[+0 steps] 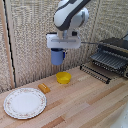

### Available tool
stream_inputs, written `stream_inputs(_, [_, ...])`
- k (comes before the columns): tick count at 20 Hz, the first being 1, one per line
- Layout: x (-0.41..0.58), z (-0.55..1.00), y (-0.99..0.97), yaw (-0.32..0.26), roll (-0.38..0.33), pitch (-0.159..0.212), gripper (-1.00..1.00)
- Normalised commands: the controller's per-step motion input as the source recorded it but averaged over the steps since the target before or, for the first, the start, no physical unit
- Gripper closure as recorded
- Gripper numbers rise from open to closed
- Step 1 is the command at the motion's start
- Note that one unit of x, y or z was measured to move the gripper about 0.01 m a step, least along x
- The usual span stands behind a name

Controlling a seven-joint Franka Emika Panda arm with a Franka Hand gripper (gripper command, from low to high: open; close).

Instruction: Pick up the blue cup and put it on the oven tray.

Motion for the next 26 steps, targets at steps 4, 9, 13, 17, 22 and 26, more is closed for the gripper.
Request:
stream_inputs(4, [0.171, 0.39, -1.0, -0.028, 0.002, 0.031, 1.0])
stream_inputs(9, [0.145, 0.15, -1.0, -0.029, 0.001, 0.004, 1.0])
stream_inputs(13, [0.144, 0.0, -0.98, -0.069, 0.0, 0.0, 1.0])
stream_inputs(17, [0.098, 0.02, -0.83, -0.132, 0.0, 0.0, 1.0])
stream_inputs(22, [0.113, 0.11, -0.64, -0.195, -0.034, 0.016, 1.0])
stream_inputs(26, [0.202, 0.26, -0.69, -0.17, -0.042, 0.059, 1.0])
